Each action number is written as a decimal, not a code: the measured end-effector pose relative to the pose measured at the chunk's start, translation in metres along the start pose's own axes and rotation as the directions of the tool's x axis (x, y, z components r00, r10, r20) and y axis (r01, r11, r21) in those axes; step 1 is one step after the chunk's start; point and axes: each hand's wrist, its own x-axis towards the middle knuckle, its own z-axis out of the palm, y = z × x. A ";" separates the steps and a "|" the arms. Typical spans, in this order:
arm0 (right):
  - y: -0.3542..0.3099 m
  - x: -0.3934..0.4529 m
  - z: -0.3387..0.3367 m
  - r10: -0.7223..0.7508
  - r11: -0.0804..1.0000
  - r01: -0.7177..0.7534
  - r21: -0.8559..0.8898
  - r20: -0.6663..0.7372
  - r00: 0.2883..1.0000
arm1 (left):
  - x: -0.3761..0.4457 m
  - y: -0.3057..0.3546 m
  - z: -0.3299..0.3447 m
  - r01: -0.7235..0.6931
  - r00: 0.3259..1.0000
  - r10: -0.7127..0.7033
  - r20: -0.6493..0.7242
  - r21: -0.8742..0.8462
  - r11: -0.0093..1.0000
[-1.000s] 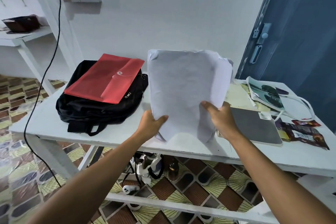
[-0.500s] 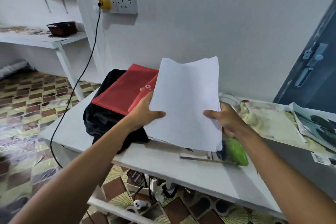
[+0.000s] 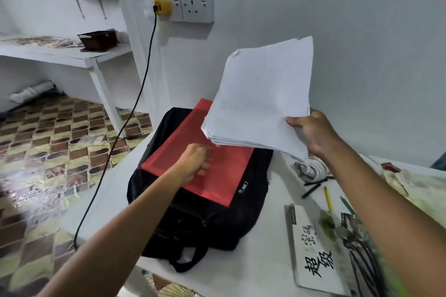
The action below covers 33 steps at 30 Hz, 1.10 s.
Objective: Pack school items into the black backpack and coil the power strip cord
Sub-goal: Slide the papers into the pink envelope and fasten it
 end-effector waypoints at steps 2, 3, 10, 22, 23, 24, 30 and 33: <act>-0.002 0.011 0.009 0.033 0.999 -0.032 -0.020 0.020 0.999 | 0.000 0.006 0.002 0.077 0.988 -0.054 0.147 -0.153 0.985; -0.002 0.018 0.012 0.052 0.998 -0.051 -0.035 0.039 0.998 | -0.001 0.007 0.005 0.079 0.973 -0.044 0.228 -0.149 0.986; -0.006 0.033 -0.026 0.155 0.886 -0.079 -0.458 0.130 0.979 | -0.006 -0.026 0.044 -0.502 0.865 0.265 0.427 0.735 0.456; -0.032 0.015 -0.129 0.308 0.561 -0.041 -0.827 0.163 0.937 | -0.025 -0.024 0.071 -0.355 0.894 0.395 0.212 0.872 0.336; -0.032 0.014 -0.133 0.331 0.569 -0.054 -0.821 0.169 0.928 | -0.025 -0.023 0.073 -0.349 0.890 0.409 0.202 0.880 0.323; -0.033 0.013 -0.135 0.349 0.577 -0.063 -0.814 0.176 0.920 | -0.025 -0.021 0.073 -0.324 0.893 0.414 0.177 0.891 0.316; -0.043 0.007 -0.142 0.437 0.613 -0.092 -0.785 0.240 0.867 | -0.033 -0.015 0.077 -0.229 0.932 0.351 0.096 0.904 0.362; -0.048 0.009 -0.142 0.460 0.612 -0.089 -0.786 0.262 0.849 | -0.038 -0.015 0.080 -0.219 0.929 0.360 0.090 0.916 0.337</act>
